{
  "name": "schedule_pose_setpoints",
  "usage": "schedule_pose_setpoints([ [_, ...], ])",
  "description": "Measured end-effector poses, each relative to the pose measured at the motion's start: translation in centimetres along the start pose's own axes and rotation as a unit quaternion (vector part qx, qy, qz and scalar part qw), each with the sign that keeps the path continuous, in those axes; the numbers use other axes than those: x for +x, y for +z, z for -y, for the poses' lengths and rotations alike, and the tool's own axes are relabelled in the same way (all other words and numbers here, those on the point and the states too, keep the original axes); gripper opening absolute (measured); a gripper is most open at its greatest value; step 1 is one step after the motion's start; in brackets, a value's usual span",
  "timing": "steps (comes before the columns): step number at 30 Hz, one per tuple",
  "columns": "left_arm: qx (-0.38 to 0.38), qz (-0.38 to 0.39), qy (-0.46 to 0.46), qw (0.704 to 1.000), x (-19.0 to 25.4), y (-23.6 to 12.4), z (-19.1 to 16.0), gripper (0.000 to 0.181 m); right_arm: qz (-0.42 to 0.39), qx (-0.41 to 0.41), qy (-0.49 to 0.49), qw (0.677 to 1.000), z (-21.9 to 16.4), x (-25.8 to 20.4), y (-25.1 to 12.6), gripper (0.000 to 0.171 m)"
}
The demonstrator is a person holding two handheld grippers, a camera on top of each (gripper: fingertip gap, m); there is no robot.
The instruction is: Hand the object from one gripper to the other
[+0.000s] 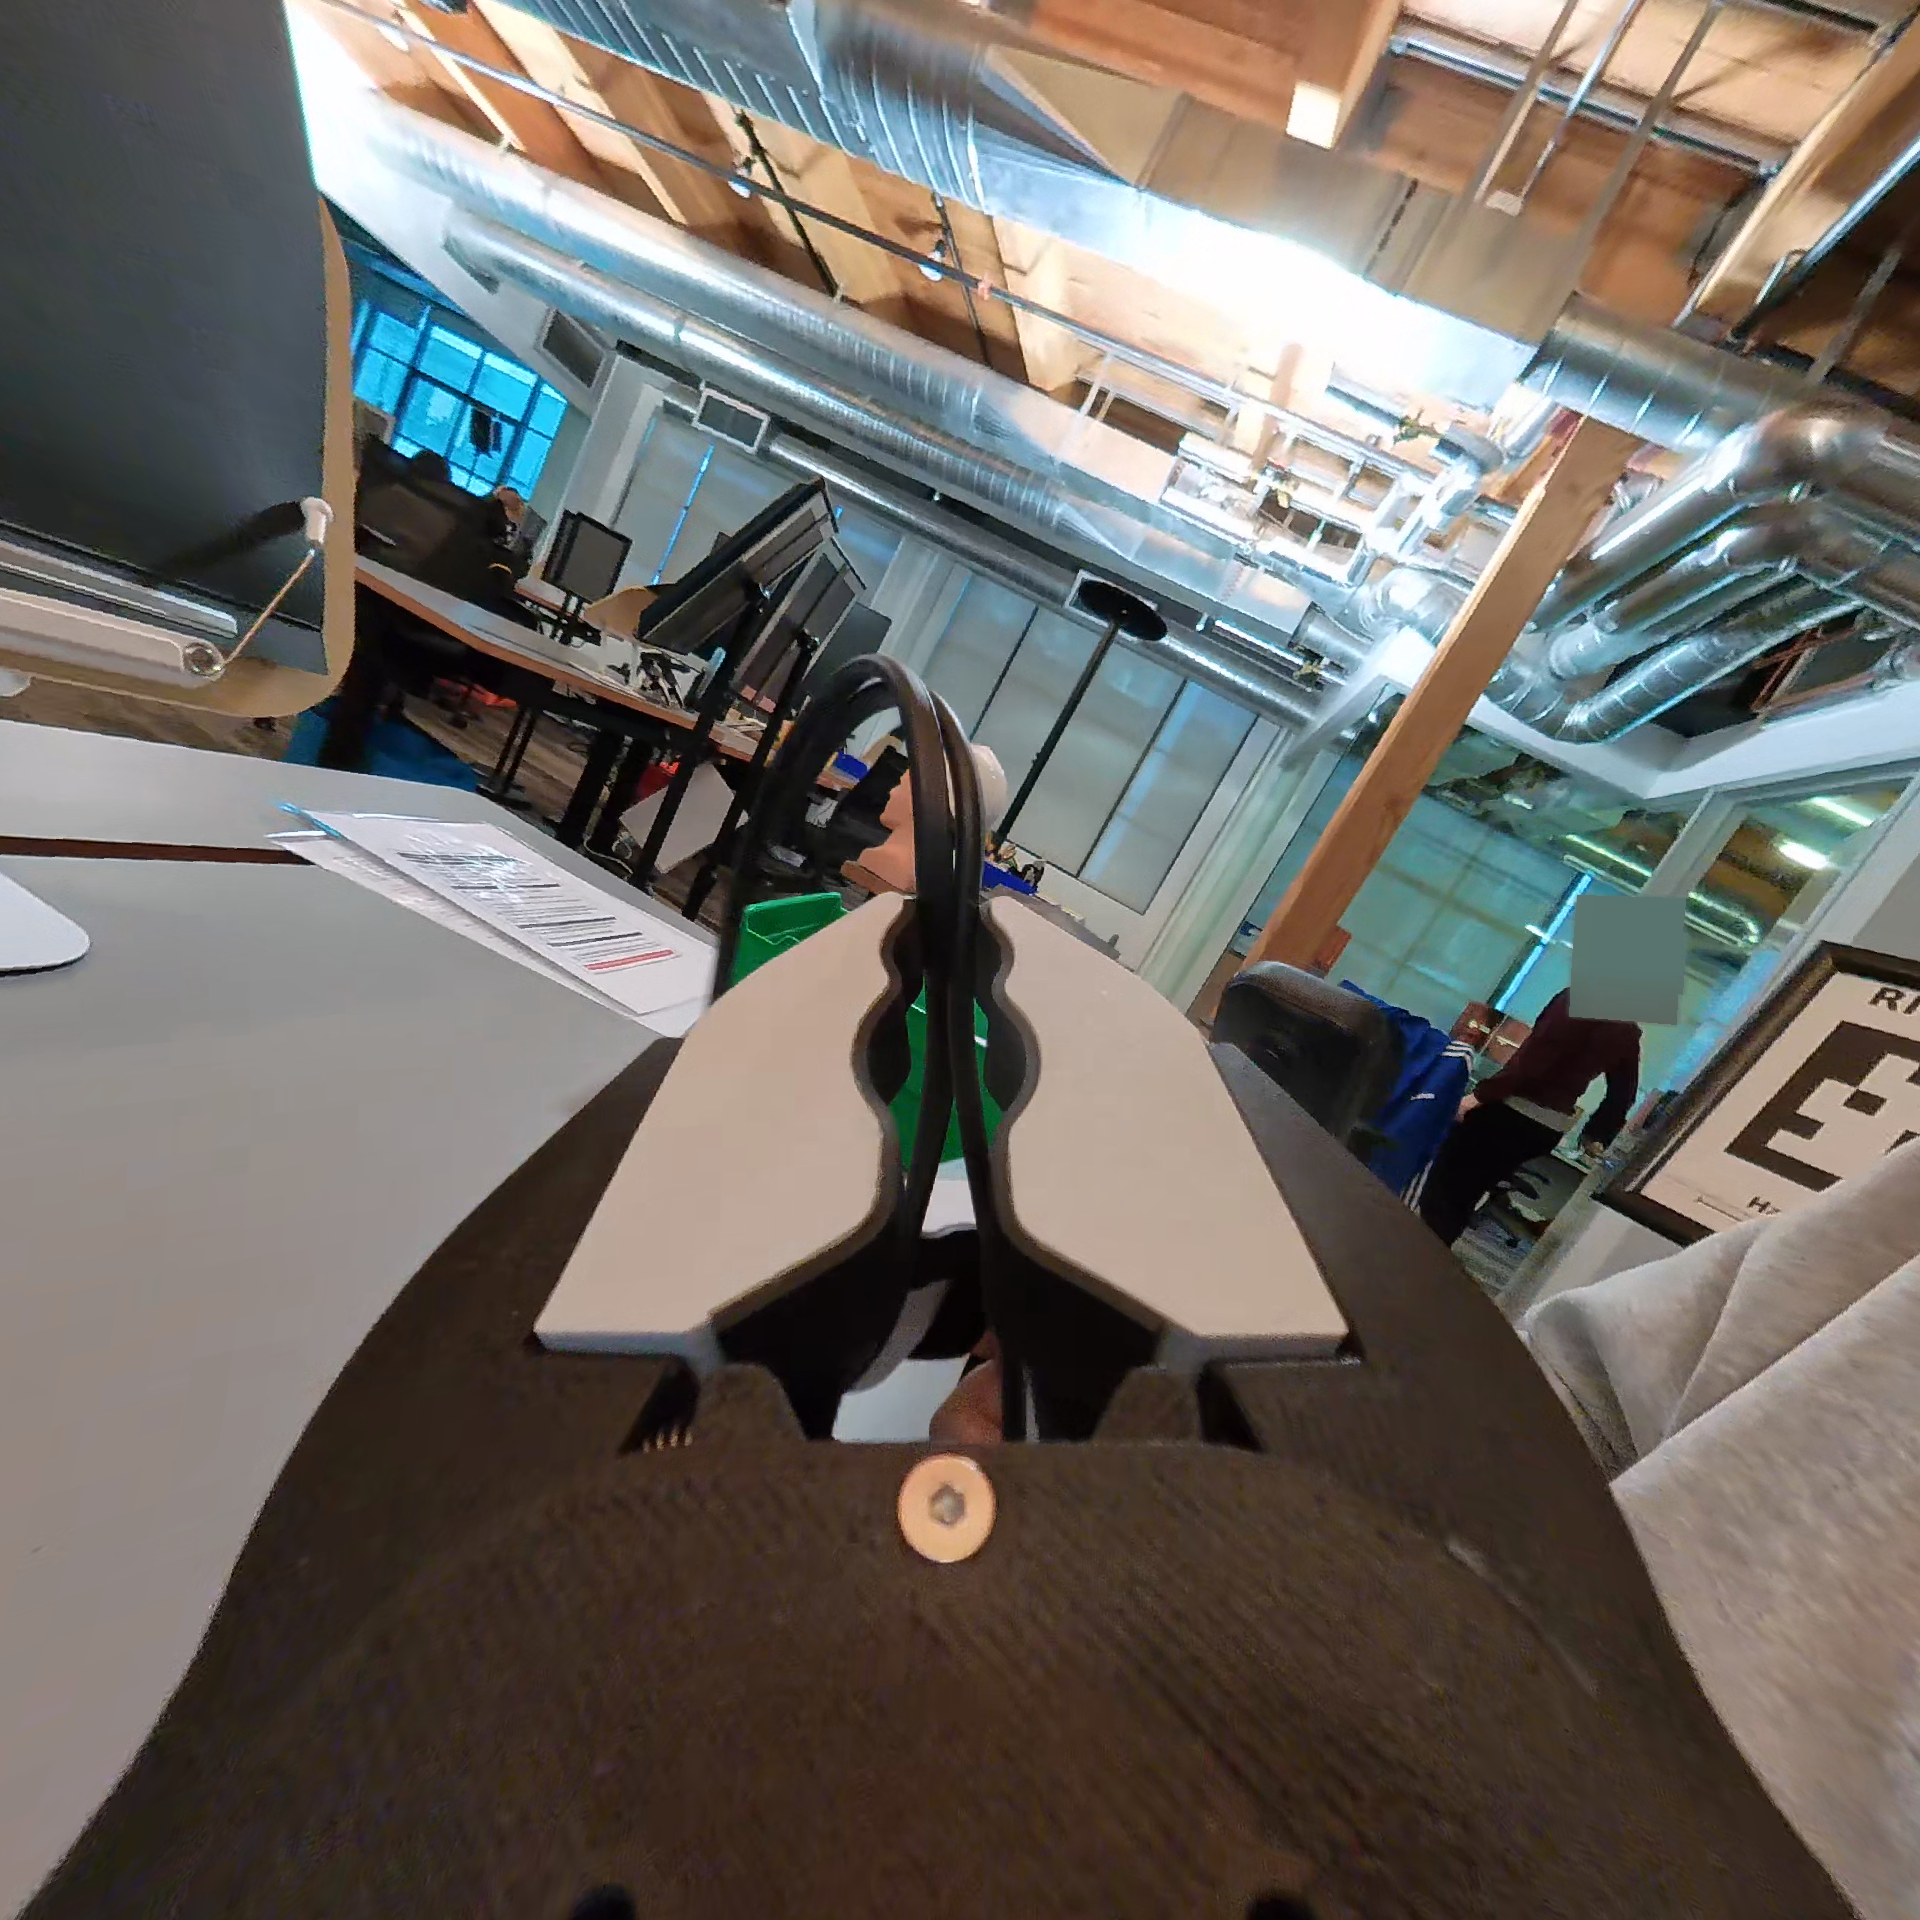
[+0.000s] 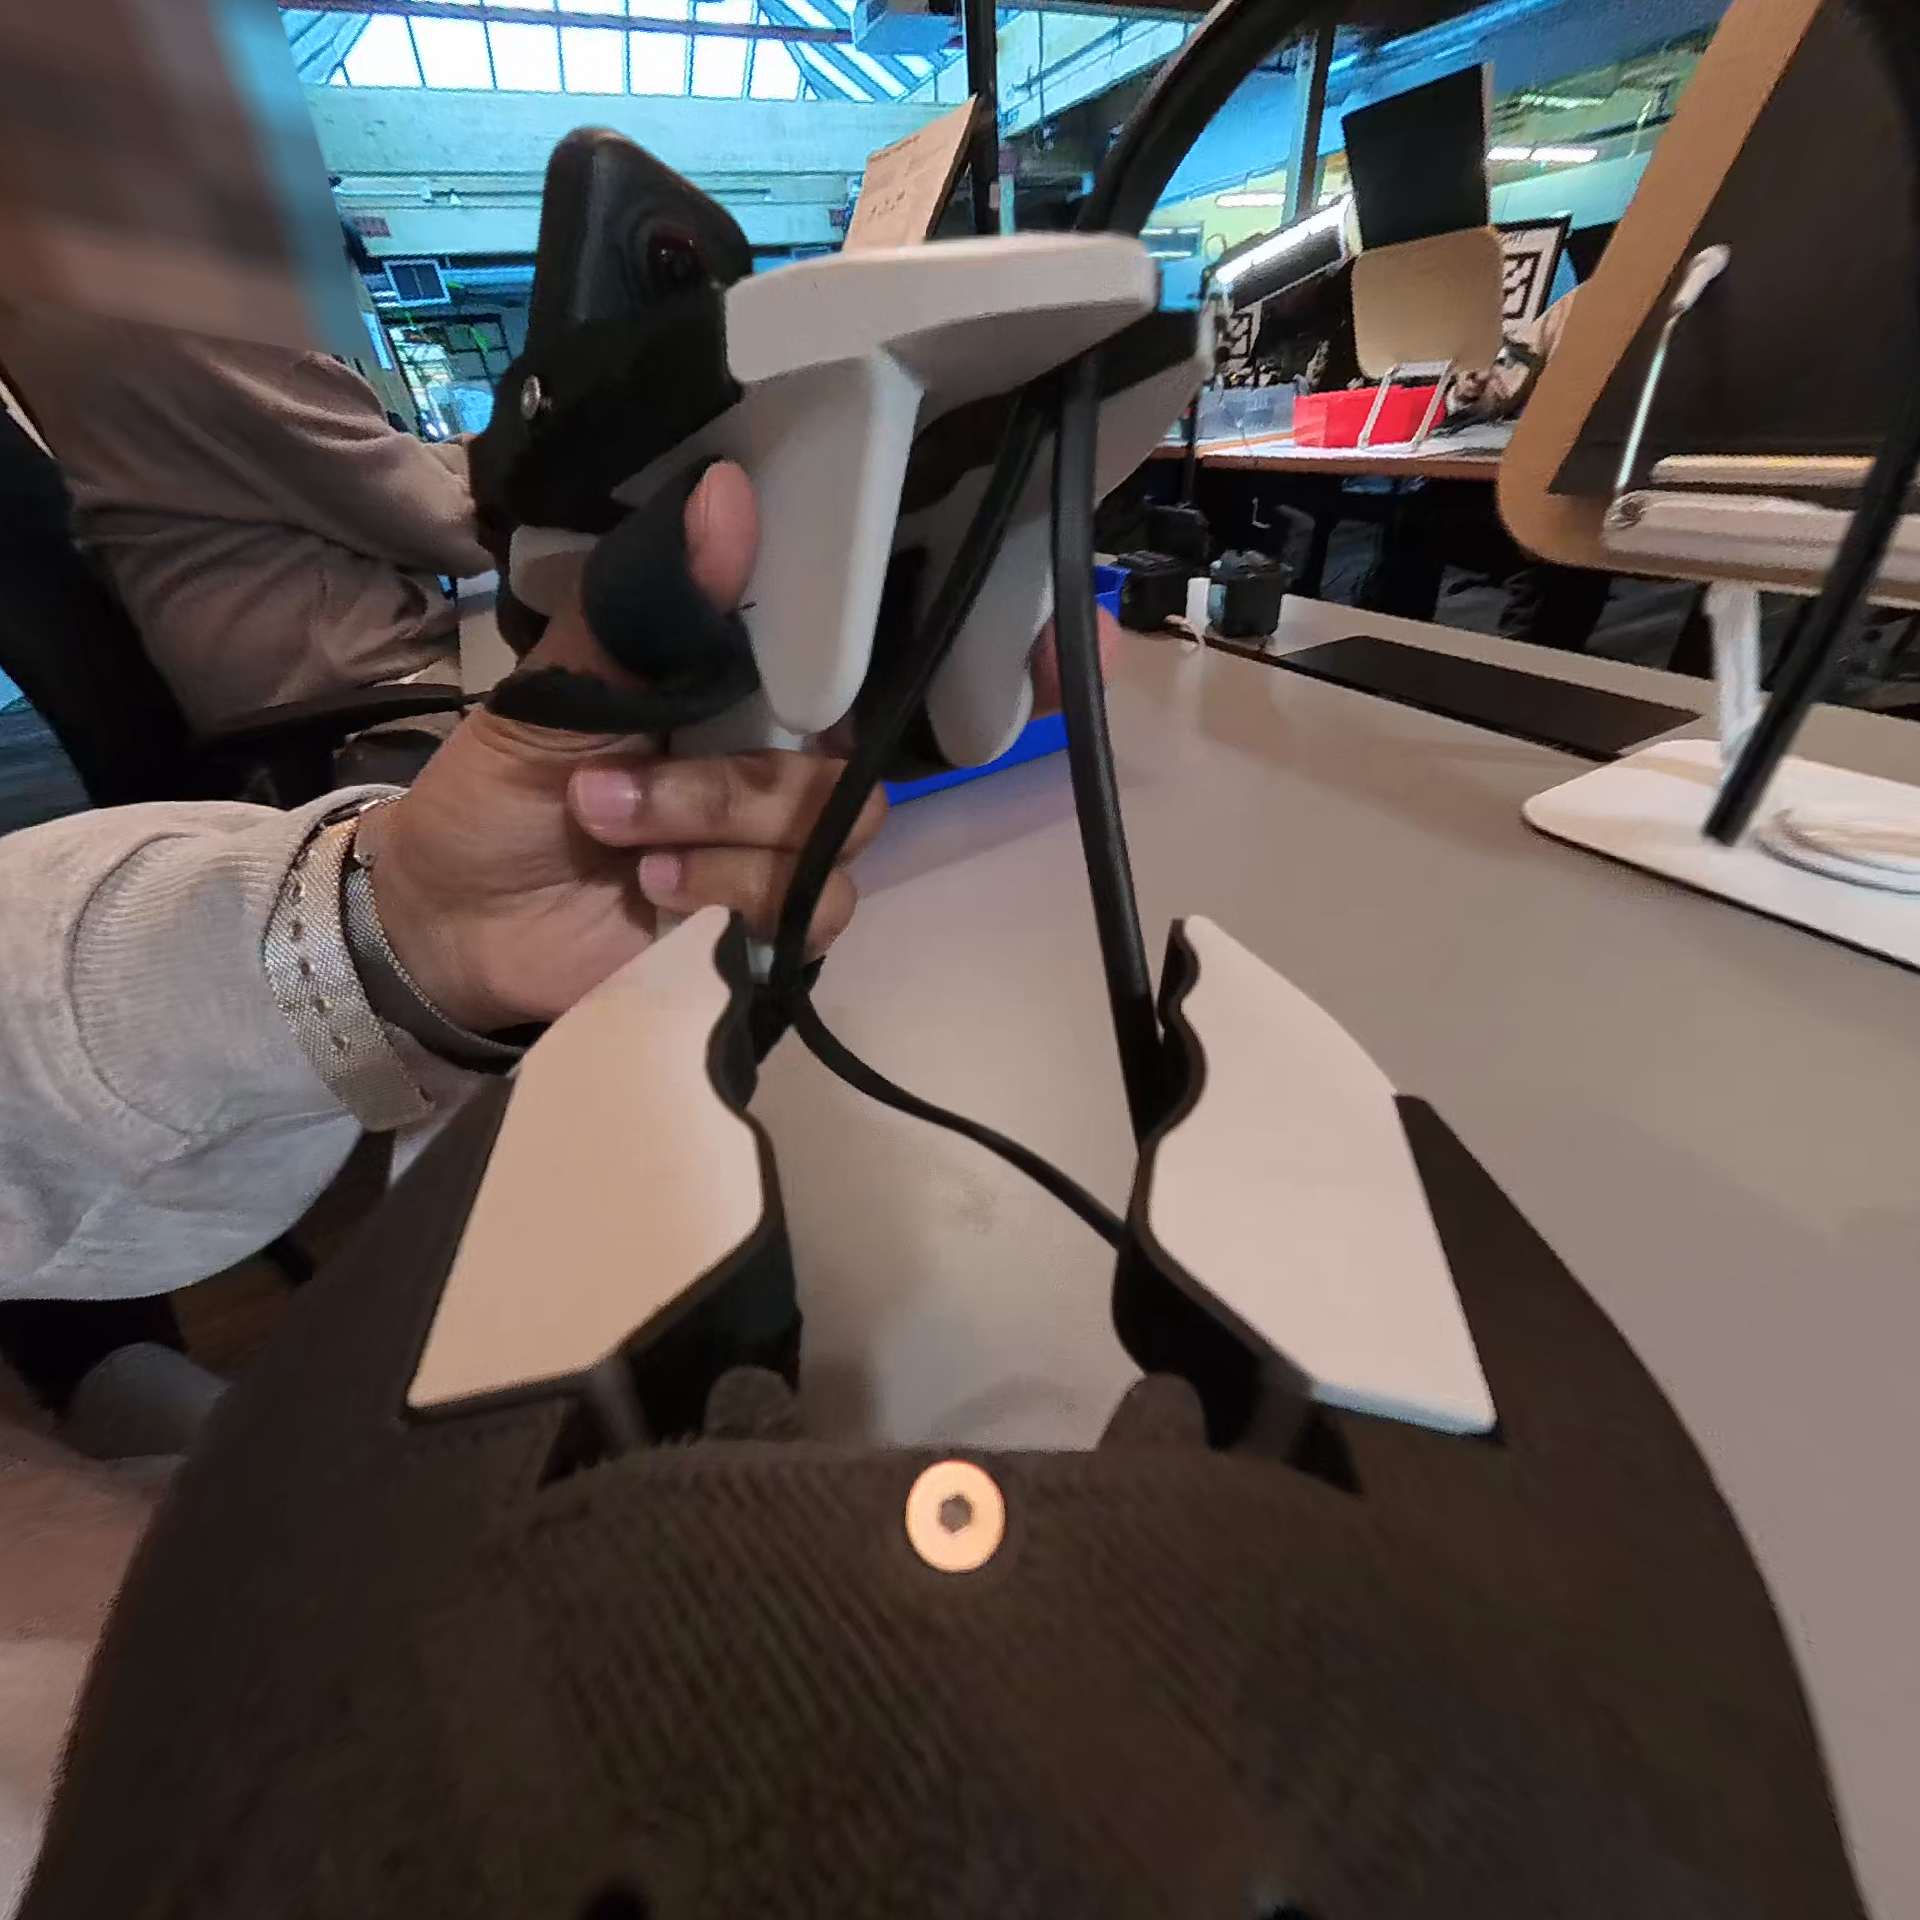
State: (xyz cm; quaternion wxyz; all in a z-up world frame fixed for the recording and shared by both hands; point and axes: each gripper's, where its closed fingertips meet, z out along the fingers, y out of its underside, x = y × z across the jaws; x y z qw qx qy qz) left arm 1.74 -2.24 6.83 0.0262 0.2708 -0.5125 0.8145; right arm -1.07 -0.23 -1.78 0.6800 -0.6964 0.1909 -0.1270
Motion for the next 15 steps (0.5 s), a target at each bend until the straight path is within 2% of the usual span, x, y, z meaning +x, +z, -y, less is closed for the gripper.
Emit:
schedule_pose_setpoints([
  [8, 0.038, 0.000, -0.040, 0.998, -0.33, -0.45, 0.94, 0.007, -0.005, -0.014, -0.012, 1.000, -0.66, -1.03, 0.55, 0.062],
  [15, 0.040, 0.006, -0.039, 0.998, -0.70, -0.60, 0.92, 0.007, -0.010, -0.003, -0.017, 1.000, -0.13, -0.90, -0.04, 0.022],
])
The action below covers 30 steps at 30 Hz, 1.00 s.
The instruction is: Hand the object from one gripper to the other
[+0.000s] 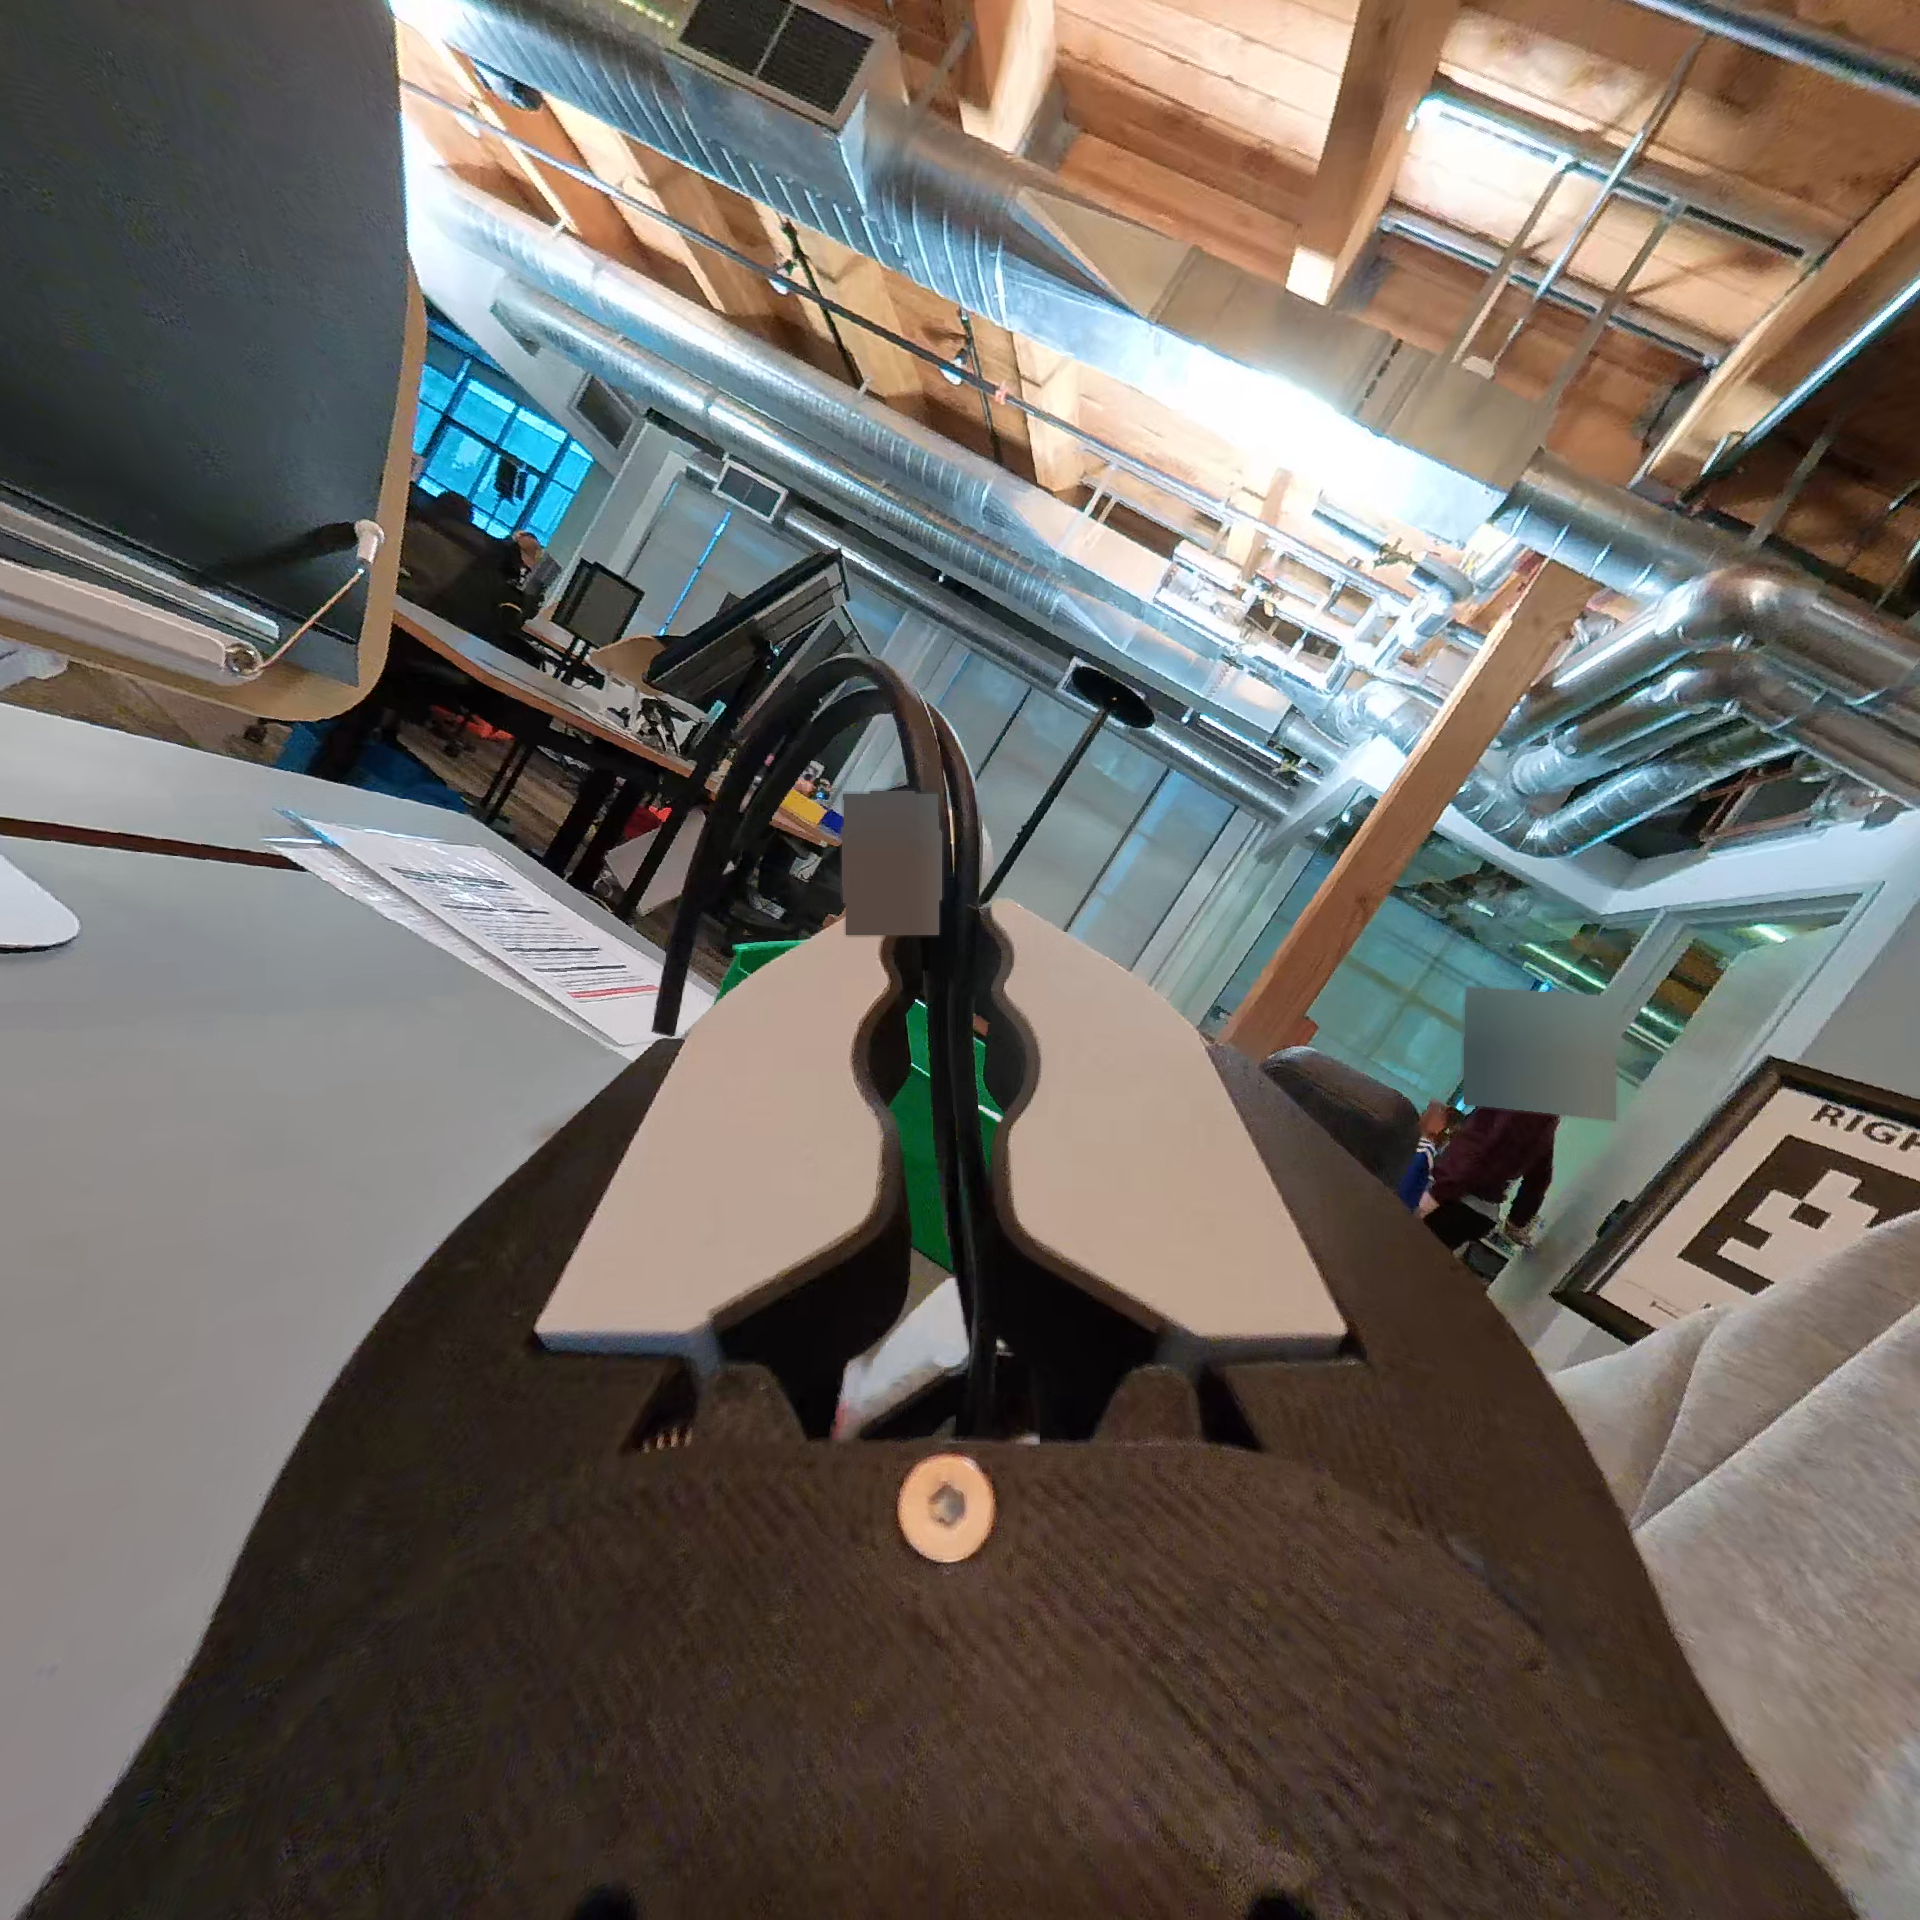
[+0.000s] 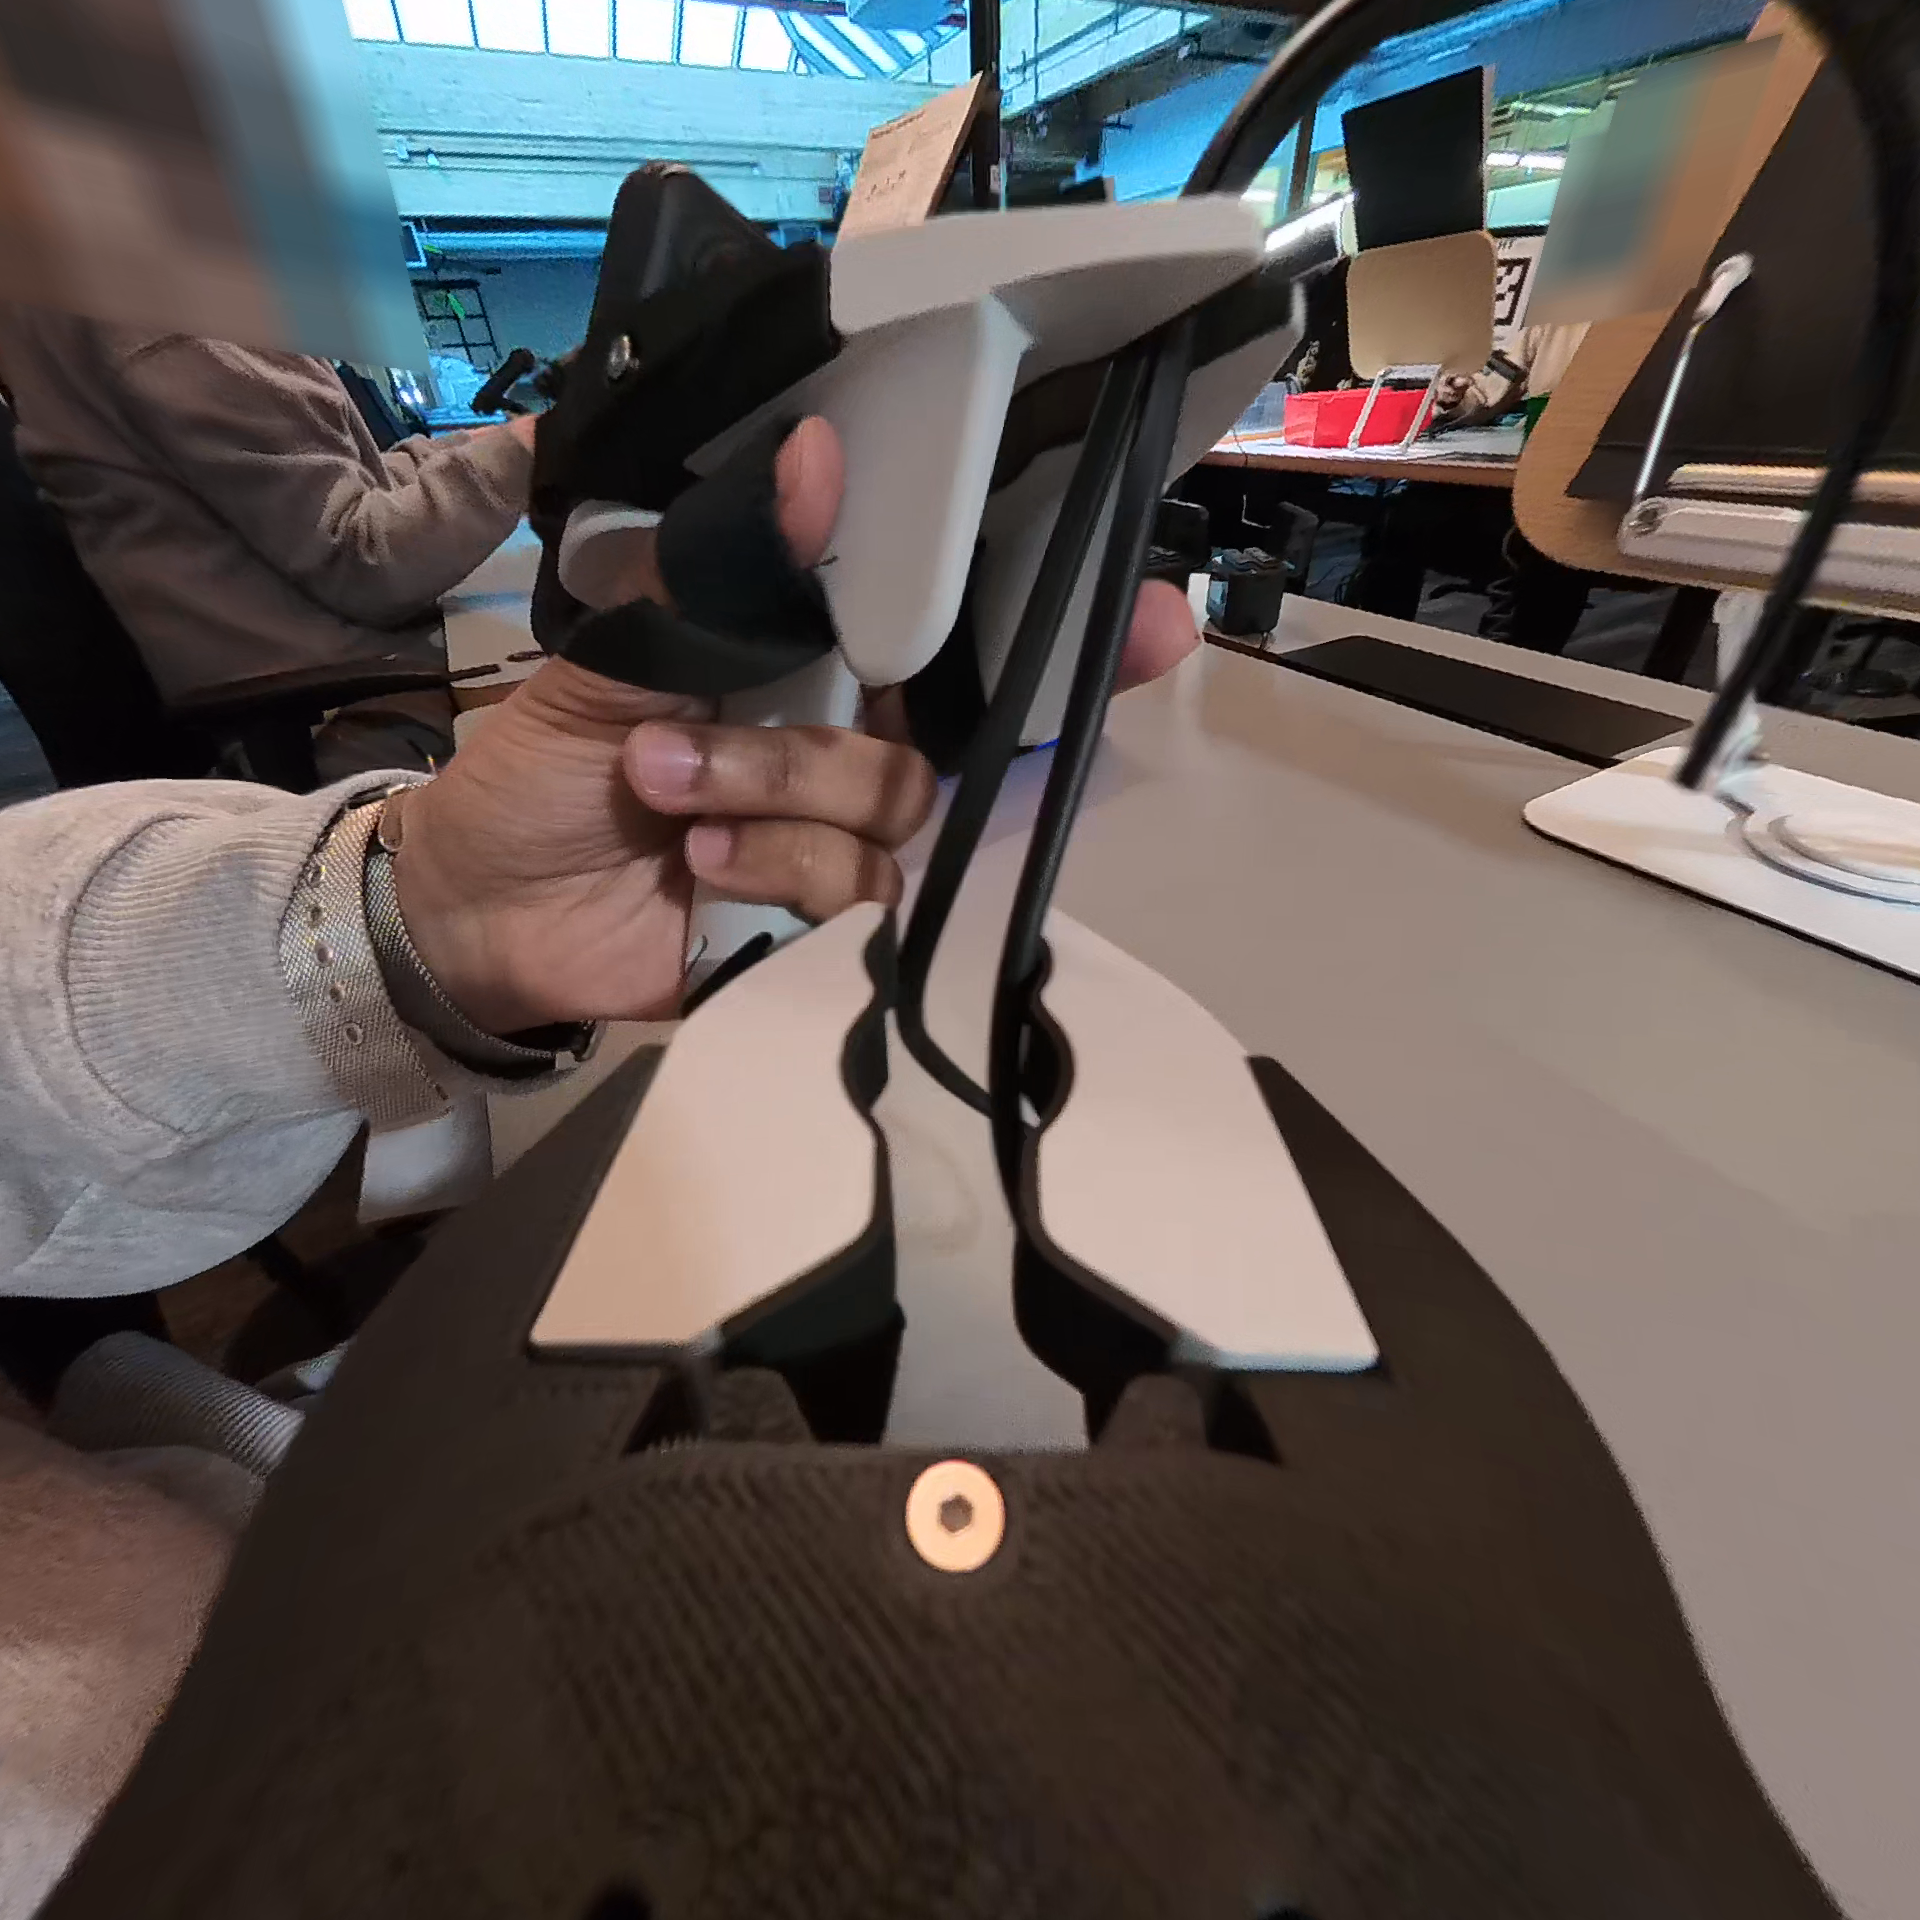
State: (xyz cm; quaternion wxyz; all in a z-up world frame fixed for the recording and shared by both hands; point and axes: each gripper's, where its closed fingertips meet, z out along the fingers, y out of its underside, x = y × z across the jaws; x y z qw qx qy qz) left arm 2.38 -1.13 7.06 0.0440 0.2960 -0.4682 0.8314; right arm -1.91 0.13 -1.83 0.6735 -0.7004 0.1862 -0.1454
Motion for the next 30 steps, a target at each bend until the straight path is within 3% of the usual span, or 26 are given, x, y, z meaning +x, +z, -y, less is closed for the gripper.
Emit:
schedule_pose_setpoints([
  [2, 0.004, 0.001, -0.003, 1.000, -0.2, -0.1, 0.2, 0.007, -0.007, 0.005, -0.005, 1.000, 0.3, 0.3, -0.3, 0.006],
  [16, -0.004, -0.015, -0.014, 1.000, -0.2, -0.2, 0.2, 0.008, 0.044, 0.011, 0.033, 0.998, 0.3, -0.1, -0.5, 0.006],
  [19, -0.042, -0.090, -0.062, 0.993, 1.2, 0.0, -0.5, 0.007, 0.126, 0.020, 0.056, 0.990, 0.4, -2.0, -0.6, 0.039],
  [23, -0.075, -0.191, -0.109, 0.973, 2.9, -0.9, -1.0, 0.008, 0.256, 0.020, 0.145, 0.956, 1.0, -4.0, -2.0, 0.049],
  [25, -0.073, -0.188, -0.102, 0.974, 2.5, -1.1, -1.0, 0.007, 0.251, 0.012, 0.164, 0.954, 0.9, -3.1, -2.2, 0.055],
  [30, -0.029, -0.135, -0.083, 0.987, 0.4, -1.5, 0.2, 0.008, 0.136, 0.049, 0.134, 0.980, 1.5, 1.7, -2.5, 0.055],
])
